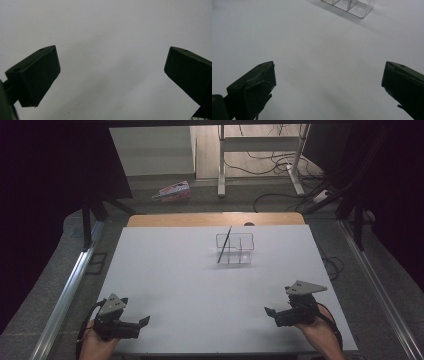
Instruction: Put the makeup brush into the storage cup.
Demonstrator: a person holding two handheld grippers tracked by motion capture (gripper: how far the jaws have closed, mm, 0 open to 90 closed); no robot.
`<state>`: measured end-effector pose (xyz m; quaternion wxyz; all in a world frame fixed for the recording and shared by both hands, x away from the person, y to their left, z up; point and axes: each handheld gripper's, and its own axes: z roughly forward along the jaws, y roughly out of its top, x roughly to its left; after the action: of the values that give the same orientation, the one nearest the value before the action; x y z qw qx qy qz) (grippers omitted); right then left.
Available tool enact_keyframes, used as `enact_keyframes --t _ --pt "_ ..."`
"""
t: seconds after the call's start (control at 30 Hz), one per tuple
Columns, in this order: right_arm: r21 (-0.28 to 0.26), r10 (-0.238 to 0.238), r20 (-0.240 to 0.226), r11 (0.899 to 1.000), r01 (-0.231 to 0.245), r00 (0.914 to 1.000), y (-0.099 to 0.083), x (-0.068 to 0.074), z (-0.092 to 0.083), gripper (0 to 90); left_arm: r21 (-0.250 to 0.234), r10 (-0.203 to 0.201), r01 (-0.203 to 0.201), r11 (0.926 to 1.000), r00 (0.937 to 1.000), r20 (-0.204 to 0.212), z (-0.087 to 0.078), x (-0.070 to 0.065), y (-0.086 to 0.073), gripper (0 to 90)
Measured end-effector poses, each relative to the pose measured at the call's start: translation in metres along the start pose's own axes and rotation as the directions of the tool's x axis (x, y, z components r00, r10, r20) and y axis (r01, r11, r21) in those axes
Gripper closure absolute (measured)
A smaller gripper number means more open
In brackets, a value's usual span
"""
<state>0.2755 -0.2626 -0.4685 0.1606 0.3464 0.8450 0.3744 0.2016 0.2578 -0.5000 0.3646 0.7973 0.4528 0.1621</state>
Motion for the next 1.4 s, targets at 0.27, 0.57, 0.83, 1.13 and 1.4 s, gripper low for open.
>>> enact_keyframes --t 0.27,0.57,0.83,1.13,1.4 --pt "0.0 0.004 0.012 1.0 -0.004 0.9999 -0.006 0.0 -0.007 0.0 0.003 0.001 -0.001 1.0 1.0 0.002 0.0 0.0 0.0 0.8" --pt "-0.008 0.013 0.024 1.0 -0.012 0.9996 -0.012 -0.001 -0.014 0.0 0.009 0.002 -0.002 1.0 1.0 0.005 0.001 0.0 0.0 0.8" --pt "-0.012 0.026 0.035 1.0 -0.026 0.9991 -0.017 -0.002 -0.021 0.0 0.013 -0.002 0.002 0.9999 1.0 0.006 0.002 0.0 0.0 0.5" --pt "-0.007 0.028 0.052 1.0 -0.028 0.9982 -0.024 -0.003 -0.026 0.0 0.015 -0.001 0.001 0.9999 0.9999 0.01 0.003 0.0 0.0 0.4" --pt "0.007 0.038 0.076 0.999 -0.038 0.9964 -0.031 -0.007 -0.032 0.0 0.018 0.0 -0.001 0.9998 0.9999 0.014 0.004 0.0 0.0 0.3"
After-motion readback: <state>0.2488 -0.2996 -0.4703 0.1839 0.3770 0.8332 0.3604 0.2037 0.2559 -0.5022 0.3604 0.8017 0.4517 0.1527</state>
